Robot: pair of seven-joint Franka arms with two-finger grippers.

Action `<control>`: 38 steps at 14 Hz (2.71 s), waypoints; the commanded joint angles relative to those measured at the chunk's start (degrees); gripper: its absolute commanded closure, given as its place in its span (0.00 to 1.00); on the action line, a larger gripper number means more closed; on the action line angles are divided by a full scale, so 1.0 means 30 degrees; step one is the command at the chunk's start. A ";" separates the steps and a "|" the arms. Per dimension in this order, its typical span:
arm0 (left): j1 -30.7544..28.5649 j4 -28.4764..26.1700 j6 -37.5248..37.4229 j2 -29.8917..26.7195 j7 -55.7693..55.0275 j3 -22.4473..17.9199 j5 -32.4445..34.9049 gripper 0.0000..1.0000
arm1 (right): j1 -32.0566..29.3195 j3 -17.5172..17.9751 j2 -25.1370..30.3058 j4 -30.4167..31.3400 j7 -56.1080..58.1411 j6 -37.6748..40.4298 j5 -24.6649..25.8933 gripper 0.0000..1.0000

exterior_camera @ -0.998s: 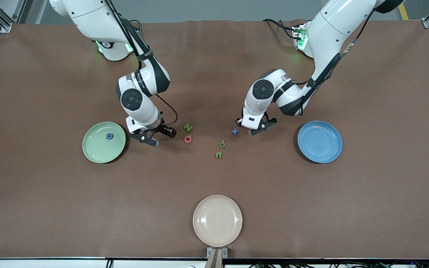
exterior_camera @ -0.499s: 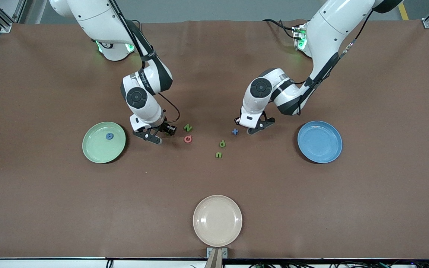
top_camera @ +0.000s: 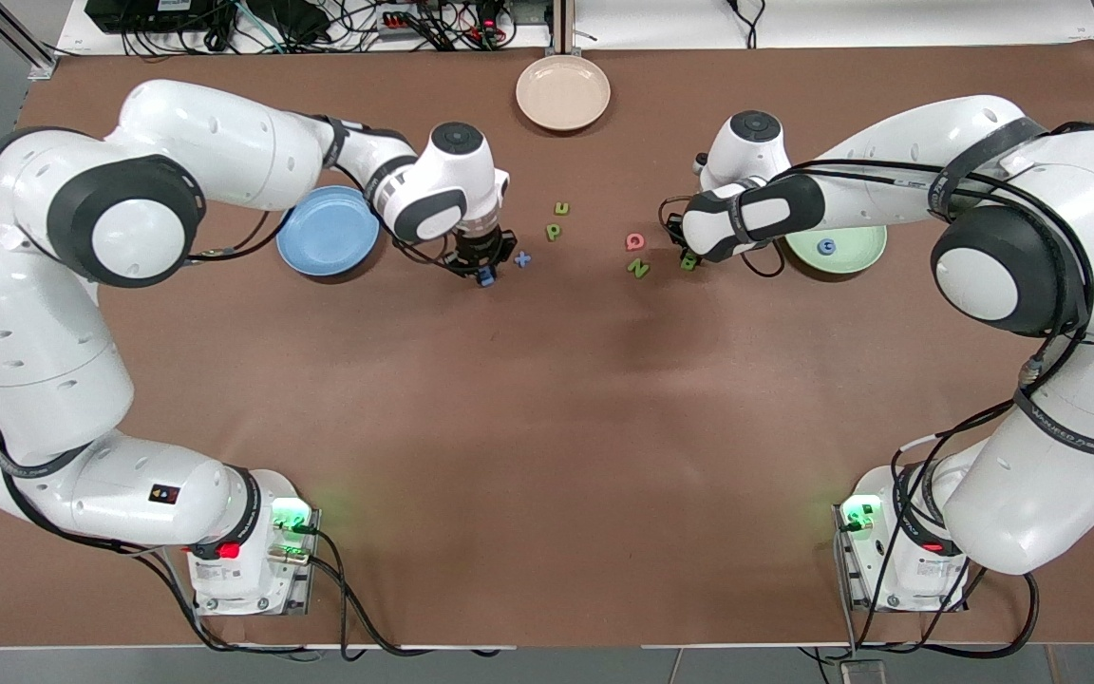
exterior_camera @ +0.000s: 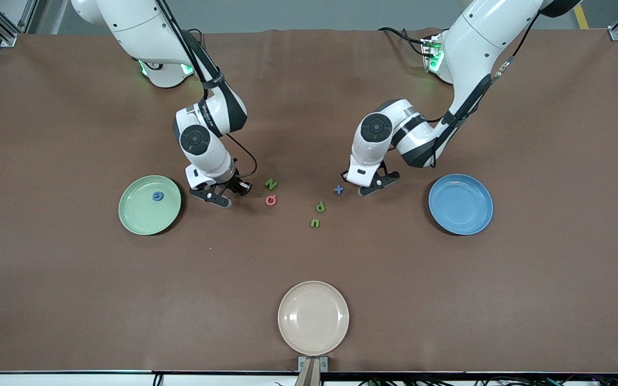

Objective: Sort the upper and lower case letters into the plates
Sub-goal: 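Carry the B to the green plate while the left gripper carries E to blue plate, then release the letters, then grasp the green N with the right gripper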

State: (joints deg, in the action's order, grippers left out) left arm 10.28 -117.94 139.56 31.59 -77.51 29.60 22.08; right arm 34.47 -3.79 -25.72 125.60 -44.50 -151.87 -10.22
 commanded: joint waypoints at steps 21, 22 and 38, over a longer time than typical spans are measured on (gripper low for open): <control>-0.9402 -0.3575 0.0555 -0.4381 1.6019 0.0242 0.0344 0.96 | -0.1675 -0.5858 0.0723 0.0556 1.2783 0.1992 -0.0781 0.89; -0.9462 -0.3636 0.0793 -0.4176 1.6080 0.0213 0.0460 0.96 | -0.1704 -0.5828 0.0723 0.0556 1.2783 0.2050 -0.0783 0.58; -1.0020 -0.3490 0.1032 -0.3057 1.5641 0.0271 0.1809 0.01 | 0.5497 -0.5329 -0.0446 -0.2547 0.1329 0.2959 -0.3823 0.00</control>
State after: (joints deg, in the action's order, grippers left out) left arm -19.22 -128.04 143.84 25.11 -29.38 29.75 26.03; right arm 48.50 -19.28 -24.59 119.43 -39.15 -141.81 -17.63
